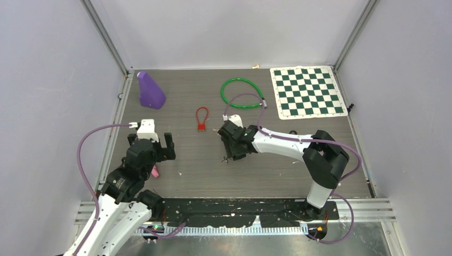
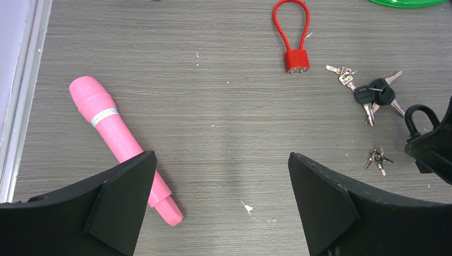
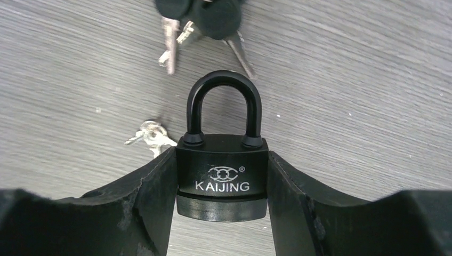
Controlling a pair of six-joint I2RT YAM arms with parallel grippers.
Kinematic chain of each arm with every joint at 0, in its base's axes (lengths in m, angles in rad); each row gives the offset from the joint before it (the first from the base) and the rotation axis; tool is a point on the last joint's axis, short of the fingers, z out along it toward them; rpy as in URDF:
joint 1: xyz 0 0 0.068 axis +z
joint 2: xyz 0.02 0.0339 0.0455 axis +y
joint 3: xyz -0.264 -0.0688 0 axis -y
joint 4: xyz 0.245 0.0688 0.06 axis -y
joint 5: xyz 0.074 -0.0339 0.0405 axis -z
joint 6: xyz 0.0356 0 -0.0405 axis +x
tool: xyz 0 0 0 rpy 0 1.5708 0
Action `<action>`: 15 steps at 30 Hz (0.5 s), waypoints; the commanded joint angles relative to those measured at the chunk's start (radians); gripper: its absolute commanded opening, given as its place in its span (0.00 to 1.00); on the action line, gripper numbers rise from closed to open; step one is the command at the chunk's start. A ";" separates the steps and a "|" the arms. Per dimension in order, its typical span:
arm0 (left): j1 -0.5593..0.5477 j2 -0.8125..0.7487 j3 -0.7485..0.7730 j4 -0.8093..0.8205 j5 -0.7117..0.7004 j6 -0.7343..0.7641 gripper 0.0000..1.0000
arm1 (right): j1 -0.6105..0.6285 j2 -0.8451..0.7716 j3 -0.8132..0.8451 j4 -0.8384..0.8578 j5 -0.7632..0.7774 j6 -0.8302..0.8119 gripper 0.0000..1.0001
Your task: Unlock with the key
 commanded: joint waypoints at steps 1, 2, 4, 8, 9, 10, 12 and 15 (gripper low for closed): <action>0.000 -0.001 0.004 0.036 0.002 0.007 0.99 | -0.002 -0.067 -0.016 0.079 -0.023 -0.015 0.12; 0.000 0.000 0.005 0.036 0.001 0.006 1.00 | 0.003 -0.057 -0.008 0.096 -0.041 -0.026 0.13; 0.000 0.001 0.006 0.032 -0.008 0.003 1.00 | 0.025 -0.021 0.036 0.120 -0.074 -0.045 0.13; 0.000 0.000 0.009 0.020 -0.045 -0.006 1.00 | 0.055 0.096 0.191 0.080 -0.089 -0.047 0.13; 0.000 -0.001 0.010 0.017 -0.057 -0.008 0.99 | 0.058 0.138 0.217 0.073 -0.086 -0.045 0.14; 0.000 -0.002 0.011 0.014 -0.068 -0.010 1.00 | 0.066 0.160 0.266 0.062 -0.082 -0.039 0.15; 0.000 -0.007 0.011 0.011 -0.082 -0.014 1.00 | 0.072 0.219 0.329 0.057 -0.091 -0.034 0.16; 0.001 -0.011 0.009 0.011 -0.088 -0.014 1.00 | 0.080 0.317 0.417 0.050 -0.101 -0.033 0.19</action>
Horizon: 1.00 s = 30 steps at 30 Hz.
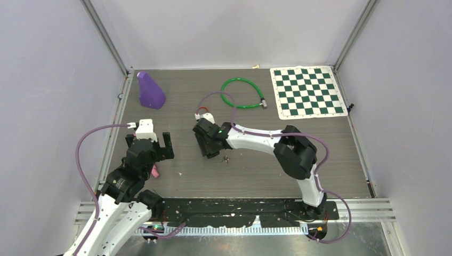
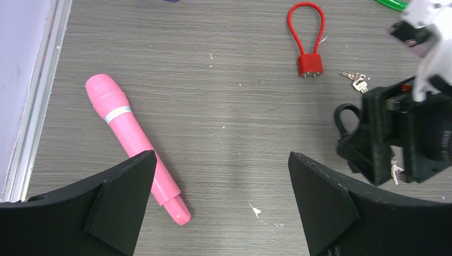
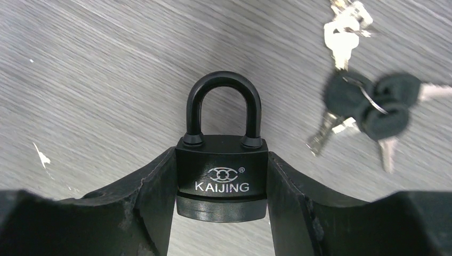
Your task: Unlock with the key
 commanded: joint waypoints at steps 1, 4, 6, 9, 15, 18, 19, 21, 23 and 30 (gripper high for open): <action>0.000 -0.010 0.009 0.017 -0.040 -0.010 1.00 | 0.014 0.083 0.133 0.018 -0.011 0.002 0.23; 0.001 -0.010 0.008 0.018 -0.034 -0.009 1.00 | 0.018 0.146 0.176 0.010 -0.019 -0.004 0.42; 0.001 -0.009 0.008 0.019 -0.032 -0.009 1.00 | 0.020 0.156 0.184 -0.005 -0.037 -0.024 0.50; 0.000 -0.008 0.006 0.021 -0.026 -0.006 1.00 | 0.022 0.113 0.168 -0.007 -0.052 -0.058 0.65; 0.000 -0.004 0.007 0.024 -0.020 -0.004 1.00 | 0.004 -0.018 0.137 -0.037 -0.061 -0.202 0.82; 0.001 -0.002 0.007 0.024 -0.019 -0.004 1.00 | -0.029 -0.086 0.117 -0.053 -0.068 -0.265 0.82; 0.001 -0.002 0.007 0.026 -0.019 -0.004 1.00 | -0.054 -0.097 0.098 -0.052 -0.070 -0.296 0.81; 0.001 -0.001 0.006 0.026 -0.018 -0.003 1.00 | -0.105 -0.116 0.070 -0.048 -0.089 -0.332 0.78; 0.001 0.001 0.006 0.026 -0.017 -0.003 1.00 | -0.158 -0.122 0.046 -0.035 -0.141 -0.373 0.73; 0.001 0.012 0.005 0.029 -0.010 0.000 1.00 | -0.253 -0.010 0.076 -0.025 -0.289 -0.531 0.61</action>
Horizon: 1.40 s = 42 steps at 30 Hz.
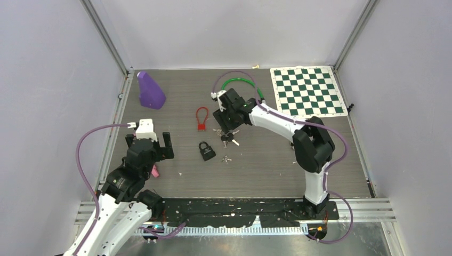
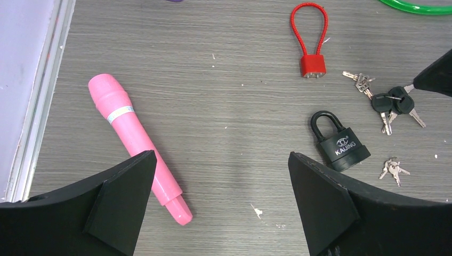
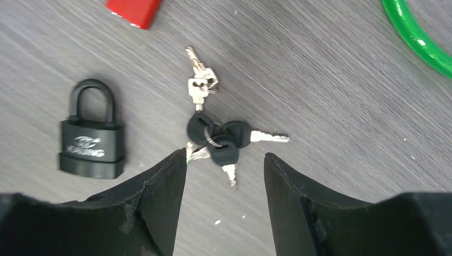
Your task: Unlock with the key
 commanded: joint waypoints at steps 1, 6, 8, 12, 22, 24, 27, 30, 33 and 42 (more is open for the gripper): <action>0.000 0.012 0.006 0.029 0.003 0.000 1.00 | -0.017 0.100 0.030 0.000 -0.112 -0.140 0.61; 0.000 0.020 0.002 0.032 0.007 0.002 1.00 | -0.022 0.175 0.053 -0.002 -0.163 -0.170 0.57; 0.000 0.023 0.002 0.034 0.011 0.003 1.00 | -0.023 0.188 0.040 0.013 -0.195 -0.172 0.56; 0.001 0.029 0.003 0.036 0.019 0.007 1.00 | -0.021 0.186 0.005 0.022 -0.218 -0.162 0.44; 0.000 0.029 0.002 0.048 0.082 0.008 1.00 | -0.023 -0.059 -0.188 0.095 -0.186 -0.074 0.06; 0.000 0.029 0.003 0.051 0.102 0.004 1.00 | -0.022 -0.114 -0.224 0.112 -0.186 -0.051 0.05; 0.000 0.033 0.010 0.049 0.127 -0.009 1.00 | -0.021 -0.181 -0.282 0.128 -0.174 -0.019 0.06; 0.001 0.037 0.012 0.054 0.200 -0.050 1.00 | -0.021 -0.262 -0.339 0.169 -0.188 0.005 0.06; 0.001 0.045 0.006 0.070 0.279 -0.110 1.00 | -0.021 -0.316 -0.405 0.211 -0.206 0.039 0.06; 0.000 0.096 -0.062 0.174 0.477 -0.270 1.00 | -0.012 -0.335 -0.565 0.209 -0.202 0.091 0.07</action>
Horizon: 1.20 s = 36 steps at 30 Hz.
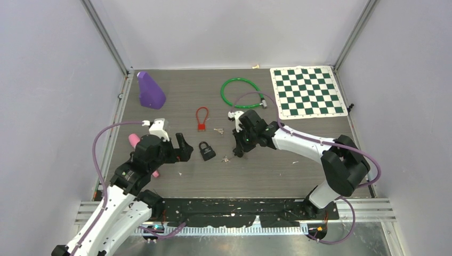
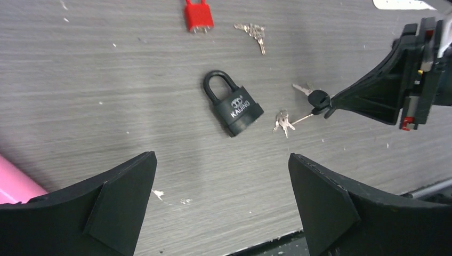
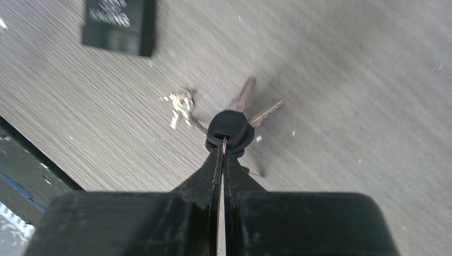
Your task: Unlock with the key
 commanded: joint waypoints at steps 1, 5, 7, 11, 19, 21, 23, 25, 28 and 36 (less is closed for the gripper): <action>0.000 0.023 -0.017 0.085 0.123 -0.072 1.00 | 0.016 -0.003 -0.072 0.002 0.000 0.029 0.08; 0.000 0.015 -0.024 0.082 0.138 -0.073 0.99 | 0.059 -0.034 -0.128 -0.067 0.027 0.043 0.24; 0.000 0.013 -0.029 0.084 0.145 -0.074 1.00 | 0.083 -0.065 -0.144 -0.106 0.035 0.084 0.41; 0.000 0.023 -0.047 0.100 0.157 -0.085 1.00 | 0.107 -0.130 -0.149 -0.158 0.108 0.162 0.63; 0.000 0.048 -0.059 0.114 0.196 -0.098 0.99 | 0.108 -0.080 -0.052 -0.167 0.185 0.115 0.69; 0.000 0.043 -0.061 0.106 0.195 -0.096 1.00 | 0.109 -0.064 -0.039 -0.160 0.168 0.055 0.69; 0.000 0.035 -0.068 0.098 0.193 -0.093 1.00 | 0.108 -0.044 -0.028 -0.164 0.128 0.008 0.68; 0.000 0.028 -0.077 0.097 0.193 -0.093 1.00 | 0.102 -0.017 -0.016 -0.165 0.104 -0.015 0.68; 0.000 0.026 -0.084 0.097 0.192 -0.096 1.00 | 0.099 0.040 0.003 -0.172 0.065 -0.035 0.65; 0.000 0.027 -0.102 0.108 0.220 -0.106 1.00 | 0.101 0.105 -0.024 -0.151 0.036 -0.046 0.56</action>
